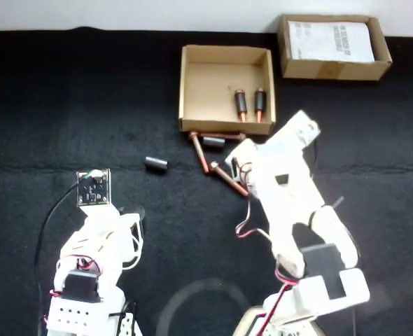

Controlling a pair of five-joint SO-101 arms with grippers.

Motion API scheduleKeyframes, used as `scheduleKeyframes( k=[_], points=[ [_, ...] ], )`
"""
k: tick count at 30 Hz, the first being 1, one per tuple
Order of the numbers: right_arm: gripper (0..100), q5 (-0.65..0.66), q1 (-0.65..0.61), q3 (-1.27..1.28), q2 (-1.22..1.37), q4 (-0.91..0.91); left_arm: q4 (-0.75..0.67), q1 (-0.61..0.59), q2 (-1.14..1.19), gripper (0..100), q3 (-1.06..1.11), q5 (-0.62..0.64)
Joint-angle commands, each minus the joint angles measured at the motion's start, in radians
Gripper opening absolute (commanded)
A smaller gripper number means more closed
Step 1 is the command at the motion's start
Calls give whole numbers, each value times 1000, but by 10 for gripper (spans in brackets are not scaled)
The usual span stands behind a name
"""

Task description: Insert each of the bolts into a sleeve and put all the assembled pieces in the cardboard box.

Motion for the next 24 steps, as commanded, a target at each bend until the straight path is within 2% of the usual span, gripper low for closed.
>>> scheduleKeyframes(
  k=[1,8,16,24],
  points=[
    [156,-5,5,-16,30,-45,-3,19,-15,140,19,-8],
    [156,-2,-15,-18,36,-119,-5,19,-13,140,19,-9],
    [156,-2,-28,-91,45,-124,-2,18,-13,140,19,-38],
    [156,-2,-22,-205,234,-122,0,16,-13,140,19,-38]
  ],
)
